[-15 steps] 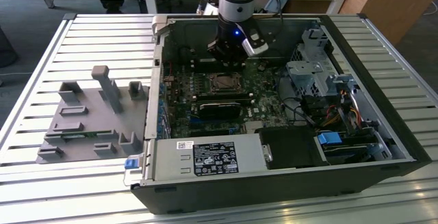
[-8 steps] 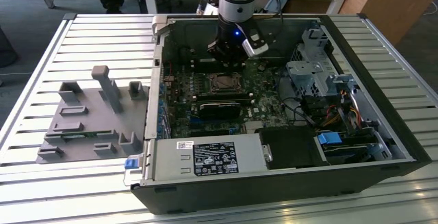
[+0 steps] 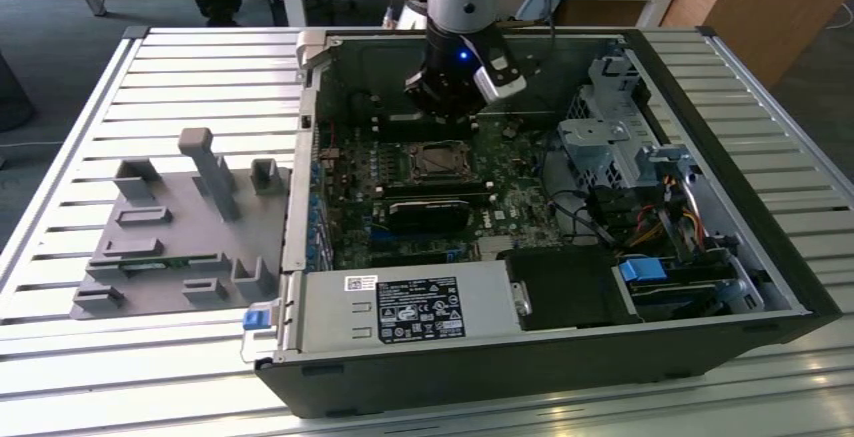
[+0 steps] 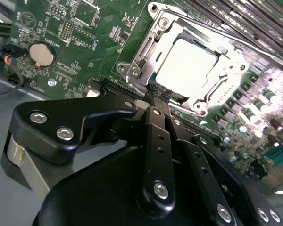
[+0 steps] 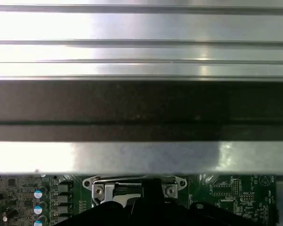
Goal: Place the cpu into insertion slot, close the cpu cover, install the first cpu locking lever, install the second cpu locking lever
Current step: 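Install the second cpu locking lever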
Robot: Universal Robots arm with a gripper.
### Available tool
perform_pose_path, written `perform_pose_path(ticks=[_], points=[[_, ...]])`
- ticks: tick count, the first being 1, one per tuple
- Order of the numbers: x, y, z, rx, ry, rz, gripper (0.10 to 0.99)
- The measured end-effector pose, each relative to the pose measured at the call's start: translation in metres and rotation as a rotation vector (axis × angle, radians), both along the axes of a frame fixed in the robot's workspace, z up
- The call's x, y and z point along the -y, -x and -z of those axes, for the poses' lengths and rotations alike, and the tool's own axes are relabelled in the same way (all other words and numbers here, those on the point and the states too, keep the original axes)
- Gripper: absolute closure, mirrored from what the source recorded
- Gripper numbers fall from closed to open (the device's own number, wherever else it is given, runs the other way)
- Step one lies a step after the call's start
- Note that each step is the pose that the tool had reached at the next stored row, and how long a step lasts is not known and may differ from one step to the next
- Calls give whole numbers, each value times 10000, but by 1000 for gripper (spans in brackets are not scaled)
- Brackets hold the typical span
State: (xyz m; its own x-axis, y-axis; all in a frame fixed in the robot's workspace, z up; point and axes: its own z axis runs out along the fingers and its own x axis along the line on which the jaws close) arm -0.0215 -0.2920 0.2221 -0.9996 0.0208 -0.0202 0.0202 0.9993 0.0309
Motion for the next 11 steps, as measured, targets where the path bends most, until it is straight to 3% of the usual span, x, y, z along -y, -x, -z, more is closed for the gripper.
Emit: perform_pose_path(ticks=[3, 9, 11], points=[[0, 0, -57, -1, 1, -1, 980], [28, 0, -58, -1, 1, -1, 980], [65, 0, -57, 0, 0, -1, 980]])
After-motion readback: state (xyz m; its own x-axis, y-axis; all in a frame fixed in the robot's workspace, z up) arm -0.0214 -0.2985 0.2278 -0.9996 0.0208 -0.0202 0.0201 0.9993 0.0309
